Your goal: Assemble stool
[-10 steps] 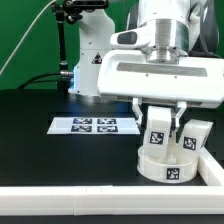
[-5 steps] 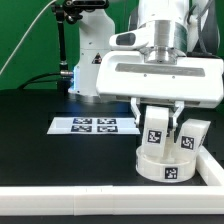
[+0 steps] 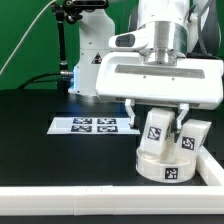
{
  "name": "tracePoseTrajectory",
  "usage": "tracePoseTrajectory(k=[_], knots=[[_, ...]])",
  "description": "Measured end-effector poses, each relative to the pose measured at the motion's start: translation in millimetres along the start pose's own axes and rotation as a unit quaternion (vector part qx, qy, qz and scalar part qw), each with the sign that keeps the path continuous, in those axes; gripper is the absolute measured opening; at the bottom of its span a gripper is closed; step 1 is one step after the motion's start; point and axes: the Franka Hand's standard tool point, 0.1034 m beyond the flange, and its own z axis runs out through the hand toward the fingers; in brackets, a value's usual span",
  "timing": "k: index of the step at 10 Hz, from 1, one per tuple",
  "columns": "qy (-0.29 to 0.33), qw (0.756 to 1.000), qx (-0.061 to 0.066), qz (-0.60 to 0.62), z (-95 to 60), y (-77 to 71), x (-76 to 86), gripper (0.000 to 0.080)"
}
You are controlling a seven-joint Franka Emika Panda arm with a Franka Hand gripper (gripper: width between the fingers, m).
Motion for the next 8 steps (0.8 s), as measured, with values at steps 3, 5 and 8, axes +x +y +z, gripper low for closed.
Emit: tracePoseTrajectory(k=[3,5,8], knots=[[-0.005,1.0,0.002,0.001,-3.4,2.5,5.1,0.0645],[-0.016,1.0,0.007,0.009,-9.1,3.2,10.6,0.0648],[-0.046,0.998,0.022,0.048,-27.6,20.7,41.2,0.0648]])
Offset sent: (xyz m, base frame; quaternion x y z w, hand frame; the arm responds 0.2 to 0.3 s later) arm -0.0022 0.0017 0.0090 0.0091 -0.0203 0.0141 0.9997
